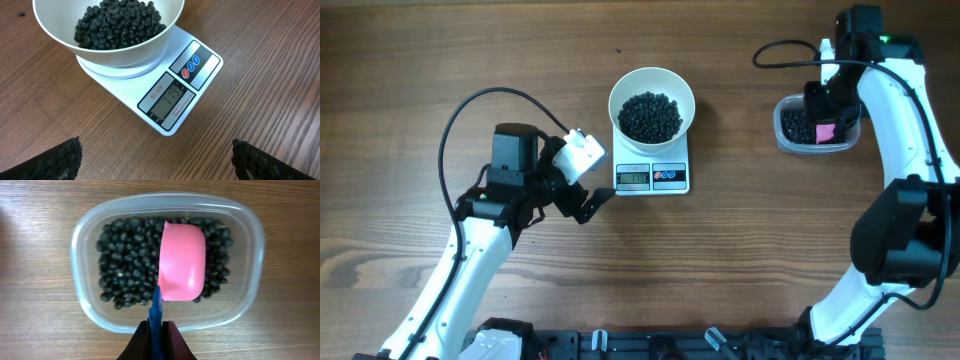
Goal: Scoop item into bowl and weigh 150g on scale
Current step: 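Lower the pink scoop into the tub and scoop beans, right gripper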
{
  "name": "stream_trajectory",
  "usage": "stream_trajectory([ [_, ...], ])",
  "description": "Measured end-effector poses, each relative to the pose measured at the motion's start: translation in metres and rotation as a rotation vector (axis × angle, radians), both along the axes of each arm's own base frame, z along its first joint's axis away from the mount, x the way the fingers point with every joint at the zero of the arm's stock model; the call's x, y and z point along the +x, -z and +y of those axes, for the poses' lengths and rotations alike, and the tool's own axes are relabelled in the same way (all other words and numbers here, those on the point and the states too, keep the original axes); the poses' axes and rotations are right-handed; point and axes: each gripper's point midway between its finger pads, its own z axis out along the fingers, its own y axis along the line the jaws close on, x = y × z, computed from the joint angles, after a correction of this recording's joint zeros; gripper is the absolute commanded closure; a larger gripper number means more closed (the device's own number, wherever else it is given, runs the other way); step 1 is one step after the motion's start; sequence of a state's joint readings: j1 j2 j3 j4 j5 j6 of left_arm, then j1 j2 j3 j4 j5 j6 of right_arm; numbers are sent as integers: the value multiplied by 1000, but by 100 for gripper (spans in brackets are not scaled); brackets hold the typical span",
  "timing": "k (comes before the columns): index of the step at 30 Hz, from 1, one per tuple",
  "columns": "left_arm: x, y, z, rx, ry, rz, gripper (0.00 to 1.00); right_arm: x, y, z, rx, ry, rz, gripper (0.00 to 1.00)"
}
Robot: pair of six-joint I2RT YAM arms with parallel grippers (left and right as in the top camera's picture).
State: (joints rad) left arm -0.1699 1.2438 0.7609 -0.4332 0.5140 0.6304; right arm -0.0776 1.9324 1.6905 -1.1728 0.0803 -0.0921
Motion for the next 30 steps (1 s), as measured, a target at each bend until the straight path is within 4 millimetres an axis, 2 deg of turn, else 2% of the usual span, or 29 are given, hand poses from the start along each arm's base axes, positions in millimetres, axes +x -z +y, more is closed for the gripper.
stream_trajectory([
  [6,0,0,0,0,0,0,0,1,2,11,100,0,-4,96],
  [11,0,0,0,0,0,0,0,-2,1,3,193,48,-7,96],
  [18,0,0,0,0,0,0,0,-9,-5,-9,426,142,-26,96],
  [24,0,0,0,0,0,0,0,-7,-7,-2,476,152,-31,96],
  [30,0,0,0,0,0,0,0,-7,0,1,506,178,-14,96],
])
